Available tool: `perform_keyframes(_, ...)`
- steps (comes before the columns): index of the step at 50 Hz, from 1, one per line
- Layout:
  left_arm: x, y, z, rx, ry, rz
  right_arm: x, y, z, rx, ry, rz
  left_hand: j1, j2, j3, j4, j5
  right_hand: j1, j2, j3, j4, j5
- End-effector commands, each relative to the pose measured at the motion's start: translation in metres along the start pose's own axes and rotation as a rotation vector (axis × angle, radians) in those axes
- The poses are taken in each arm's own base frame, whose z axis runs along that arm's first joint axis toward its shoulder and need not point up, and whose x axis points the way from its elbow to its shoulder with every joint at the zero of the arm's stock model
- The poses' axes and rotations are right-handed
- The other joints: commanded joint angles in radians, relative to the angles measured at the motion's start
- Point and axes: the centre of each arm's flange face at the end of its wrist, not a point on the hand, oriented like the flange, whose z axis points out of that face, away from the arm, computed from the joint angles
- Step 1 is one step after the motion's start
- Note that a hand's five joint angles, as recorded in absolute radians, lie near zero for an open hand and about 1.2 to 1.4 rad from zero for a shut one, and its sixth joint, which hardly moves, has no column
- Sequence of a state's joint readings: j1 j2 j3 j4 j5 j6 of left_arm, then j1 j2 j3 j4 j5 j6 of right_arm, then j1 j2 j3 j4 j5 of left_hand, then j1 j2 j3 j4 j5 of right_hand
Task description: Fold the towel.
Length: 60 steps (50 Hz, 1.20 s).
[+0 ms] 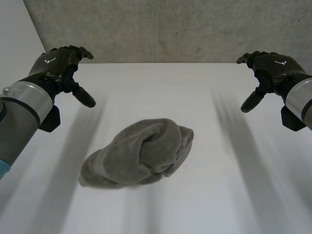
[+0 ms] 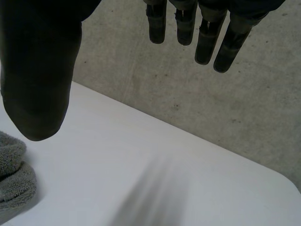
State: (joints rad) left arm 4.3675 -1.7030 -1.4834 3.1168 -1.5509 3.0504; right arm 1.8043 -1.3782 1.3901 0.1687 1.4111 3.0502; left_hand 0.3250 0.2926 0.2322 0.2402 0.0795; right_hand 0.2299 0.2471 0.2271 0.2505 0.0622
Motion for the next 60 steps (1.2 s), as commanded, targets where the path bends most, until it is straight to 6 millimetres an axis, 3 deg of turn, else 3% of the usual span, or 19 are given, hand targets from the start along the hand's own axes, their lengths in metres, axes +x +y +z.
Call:
perform_keyframes(1, 0.0, 0.0, 0.0, -0.001, -0.001, 0.002, 0.0, -0.001, 0.0, 0.002, 0.002, -0.001, -0.097, -0.064, -0.058, -0.066, -0.026, -0.055, -0.073, -0.053, -0.076, -0.062)
perform_keyframes(17, 0.008, 0.02, -0.01, -0.078, 0.037, 0.029, -0.013, 0.005, -0.001, -0.019, -0.091, -0.007, -0.067, -0.035, -0.058, -0.066, 0.004, -0.055, -0.073, -0.053, -0.076, -0.062)
perform_keyframes(21, 0.03, 0.055, -0.042, -0.253, 0.203, 0.184, -0.033, 0.026, -0.001, -0.082, -0.225, -0.028, -0.059, -0.026, -0.058, -0.066, 0.012, -0.055, -0.073, -0.053, -0.076, -0.062)
perform_keyframes(25, 0.034, 0.077, -0.055, -0.325, 0.272, 0.27, -0.062, 0.07, -0.005, -0.246, -0.429, -0.104, -0.07, -0.038, -0.058, -0.066, 0.001, -0.055, -0.073, -0.053, -0.076, -0.062)
perform_keyframes(34, 0.037, 0.137, -0.042, -0.392, 0.29, 0.253, -0.108, 0.124, 0.01, -0.297, -0.558, -0.117, -0.097, -0.064, -0.058, -0.066, -0.026, -0.055, -0.073, -0.053, -0.076, -0.062)
perform_keyframes(36, 0.039, 0.143, -0.038, -0.385, 0.286, 0.242, -0.116, 0.129, 0.011, -0.275, -0.575, -0.117, -0.076, -0.044, -0.058, -0.066, -0.005, 0.072, 0.055, -0.053, -0.076, 0.066)
perform_keyframes(38, 0.04, 0.151, -0.032, -0.373, 0.273, 0.23, -0.128, 0.137, 0.016, -0.239, -0.591, -0.105, -0.053, -0.02, -0.058, -0.066, 0.018, 0.648, 0.63, -0.053, -0.076, 0.641)
perform_keyframes(39, 0.04, 0.156, -0.028, -0.365, 0.264, 0.222, -0.128, 0.137, 0.016, -0.239, -0.591, -0.105, 0.023, 0.055, -0.058, -0.066, 0.094, 0.651, 0.633, -0.053, -0.076, 0.644)
perform_keyframes(40, 0.042, 0.157, -0.025, -0.354, 0.26, 0.218, -0.13, 0.138, 0.018, -0.229, -0.586, -0.093, 0.279, 0.312, -0.058, -0.066, 0.35, 0.965, 0.947, -0.053, -0.076, 0.958)
perform_keyframes(41, 0.042, 0.157, -0.025, -0.354, 0.26, 0.218, -0.13, 0.138, 0.019, -0.229, -0.586, -0.093, 0.282, 0.314, -0.058, -0.066, 0.353, 0.968, 0.951, -0.053, -0.076, 0.961)
perform_keyframes(42, 0.046, 0.156, -0.024, -0.342, 0.264, 0.219, -0.129, 0.136, 0.019, -0.221, -0.581, -0.082, 0.814, 0.846, -0.058, -0.066, 0.885, 1.164, 1.147, -0.053, -0.076, 1.158)
perform_keyframes(43, 0.048, 0.154, -0.024, -0.333, 0.268, 0.22, -0.128, 0.13, 0.018, -0.209, -0.575, -0.074, 1.069, 1.101, -0.058, -0.066, 1.14, 1.166, 1.149, -0.053, -0.076, 1.16)
perform_keyframes(47, 0.05, 0.14, -0.024, -0.292, 0.266, 0.203, -0.121, 0.093, 0.01, -0.125, -0.559, -0.076, 1.071, 1.104, -0.058, -0.066, 1.142, 1.166, 1.149, -0.053, -0.076, 1.16)
perform_keyframes(49, 0.051, 0.123, -0.025, -0.245, 0.269, 0.184, -0.103, 0.05, 0.003, -0.018, -0.524, -0.084, 1.071, 1.104, -0.058, -0.066, 1.142, 1.166, 1.149, -0.053, -0.076, 1.16)
perform_keyframes(51, 0.048, 0.083, -0.025, -0.123, 0.256, 0.152, -0.088, 0.028, 0.005, 0.045, -0.489, -0.09, 1.071, 1.104, -0.058, -0.066, 1.142, 1.166, 1.149, -0.053, -0.076, 1.16)
perform_keyframes(52, 0.048, 0.083, -0.025, -0.122, 0.256, 0.152, -0.075, 0.01, 0.01, 0.097, -0.461, -0.097, 1.071, 1.104, -0.058, -0.066, 1.142, 1.166, 1.149, -0.053, -0.076, 1.16)
perform_keyframes(55, 0.02, 0.032, -0.002, 0.031, 0.164, 0.114, -0.053, -0.01, 0.031, 0.162, -0.429, -0.105, 1.071, 1.104, -0.058, -0.066, 1.142, 1.166, 1.149, -0.053, -0.076, 1.16)
perform_keyframes(58, 0.011, 0.025, 0.01, 0.051, 0.148, 0.109, -0.047, 0.002, 0.061, 0.148, -0.414, -0.116, 1.071, 1.104, -0.058, -0.066, 1.142, 1.166, 1.149, -0.053, -0.076, 1.16)
perform_keyframes(60, -0.001, 0.044, 0.032, -0.013, 0.143, 0.109, -0.045, 0.012, 0.073, 0.133, -0.411, -0.124, 1.071, 1.104, -0.058, -0.066, 1.142, 1.166, 1.149, -0.053, -0.076, 1.16)
